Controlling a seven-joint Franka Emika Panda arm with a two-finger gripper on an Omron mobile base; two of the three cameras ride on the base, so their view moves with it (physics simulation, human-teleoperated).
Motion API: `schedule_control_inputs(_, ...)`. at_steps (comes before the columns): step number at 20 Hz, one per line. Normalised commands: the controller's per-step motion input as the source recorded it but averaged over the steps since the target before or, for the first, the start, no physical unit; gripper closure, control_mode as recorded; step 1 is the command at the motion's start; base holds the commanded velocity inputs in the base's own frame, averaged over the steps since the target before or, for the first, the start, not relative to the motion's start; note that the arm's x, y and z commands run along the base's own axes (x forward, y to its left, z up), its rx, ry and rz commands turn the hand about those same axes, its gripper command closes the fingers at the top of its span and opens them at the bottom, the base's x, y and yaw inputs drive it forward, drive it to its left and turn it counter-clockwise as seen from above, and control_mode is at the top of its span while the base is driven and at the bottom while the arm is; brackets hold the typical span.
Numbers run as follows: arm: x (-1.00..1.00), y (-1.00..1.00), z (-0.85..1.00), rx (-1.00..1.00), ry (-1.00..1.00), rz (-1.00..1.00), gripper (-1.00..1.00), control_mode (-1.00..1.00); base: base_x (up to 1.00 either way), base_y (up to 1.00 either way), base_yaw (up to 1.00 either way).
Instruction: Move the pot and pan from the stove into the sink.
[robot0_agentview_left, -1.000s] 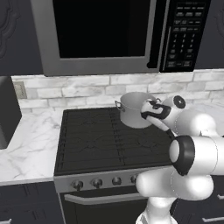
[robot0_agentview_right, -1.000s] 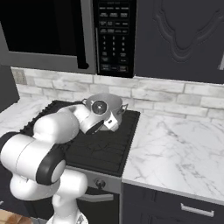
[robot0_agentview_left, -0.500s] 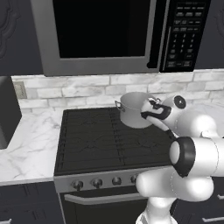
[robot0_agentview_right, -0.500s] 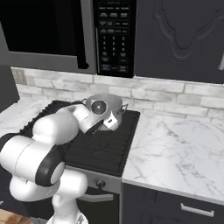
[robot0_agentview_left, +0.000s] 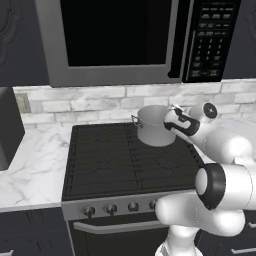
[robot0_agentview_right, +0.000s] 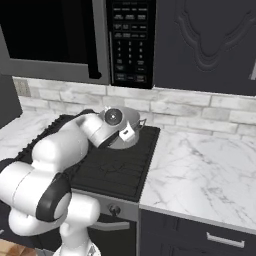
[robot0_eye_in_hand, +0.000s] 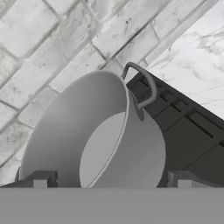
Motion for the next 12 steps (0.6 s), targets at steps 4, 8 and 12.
schedule_control_inputs(4, 0.23, 0.02, -0.01, 0.0, -0.05, 0.0, -1.0, -1.0, 0.0, 0.0, 0.0)
schedule_control_inputs(8, 0.25, 0.0, -0.1, 0.0, -0.02, 0.0, -1.0, -1.0, 0.0, 0.0, 0.0)
schedule_control_inputs(12, 0.23, 0.0, -0.16, -0.02, 0.0, 0.0, -1.0, -1.0, 0.0, 0.0, 0.0)
